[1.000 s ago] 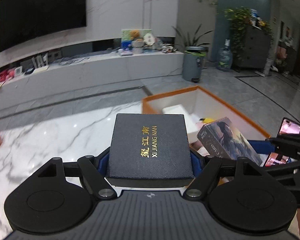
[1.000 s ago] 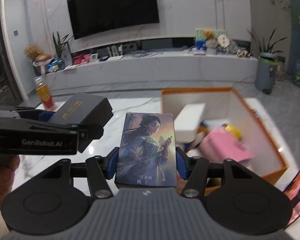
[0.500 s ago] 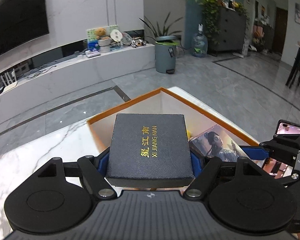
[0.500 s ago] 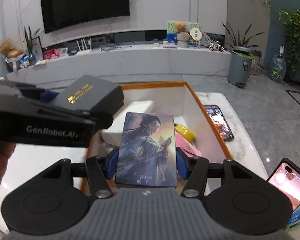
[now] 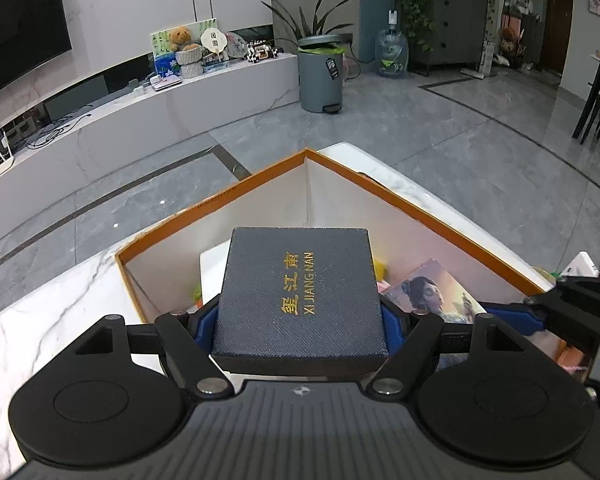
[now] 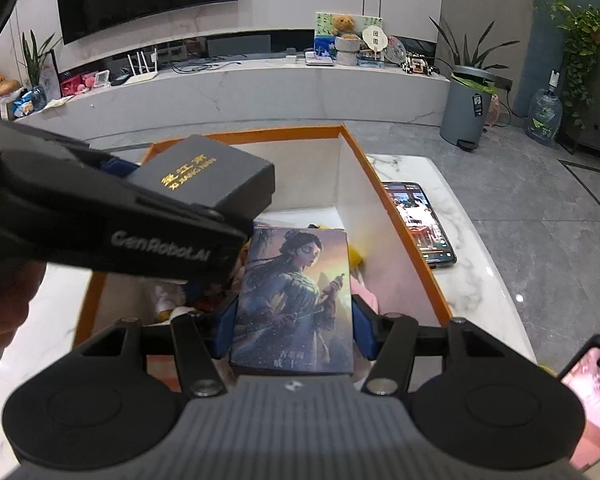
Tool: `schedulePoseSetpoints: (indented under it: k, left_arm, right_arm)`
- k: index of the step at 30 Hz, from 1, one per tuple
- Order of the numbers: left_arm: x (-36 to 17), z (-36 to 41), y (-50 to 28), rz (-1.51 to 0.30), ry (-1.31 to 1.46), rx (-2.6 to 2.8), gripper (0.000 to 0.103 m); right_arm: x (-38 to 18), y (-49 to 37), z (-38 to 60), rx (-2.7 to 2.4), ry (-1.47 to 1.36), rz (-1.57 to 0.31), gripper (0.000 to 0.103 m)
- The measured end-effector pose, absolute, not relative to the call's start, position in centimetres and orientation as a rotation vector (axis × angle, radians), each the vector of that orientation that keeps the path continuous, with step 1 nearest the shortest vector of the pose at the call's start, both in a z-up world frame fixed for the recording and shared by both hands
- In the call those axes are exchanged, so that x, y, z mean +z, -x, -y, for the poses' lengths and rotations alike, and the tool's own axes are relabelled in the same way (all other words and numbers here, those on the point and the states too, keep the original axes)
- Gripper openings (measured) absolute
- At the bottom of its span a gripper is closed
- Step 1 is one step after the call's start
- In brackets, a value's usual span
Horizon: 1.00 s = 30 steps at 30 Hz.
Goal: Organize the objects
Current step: 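Lower both boxes into the shoebox and open both tools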
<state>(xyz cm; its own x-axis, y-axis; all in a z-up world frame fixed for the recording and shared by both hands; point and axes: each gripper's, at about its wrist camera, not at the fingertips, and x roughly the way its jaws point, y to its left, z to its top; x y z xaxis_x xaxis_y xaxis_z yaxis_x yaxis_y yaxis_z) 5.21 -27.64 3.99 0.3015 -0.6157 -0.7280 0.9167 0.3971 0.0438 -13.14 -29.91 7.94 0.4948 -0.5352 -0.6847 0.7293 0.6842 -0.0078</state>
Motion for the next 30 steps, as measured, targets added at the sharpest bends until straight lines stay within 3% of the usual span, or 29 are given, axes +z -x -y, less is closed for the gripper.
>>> schedulePoseSetpoints:
  k: [26, 30]
  left_arm:
    - [1.2, 33.1, -7.2, -0.725, -0.656, -1.062, 0.09]
    - [1.3, 33.0, -7.6, -0.749, -0.643, -1.063, 0.091]
  right_arm:
    - [6.1, 10.6, 34.3, -0.79, -0.296, -0.795, 0.059]
    - [6.3, 10.6, 34.1, -0.793, -0.283, -0.787, 0.072]
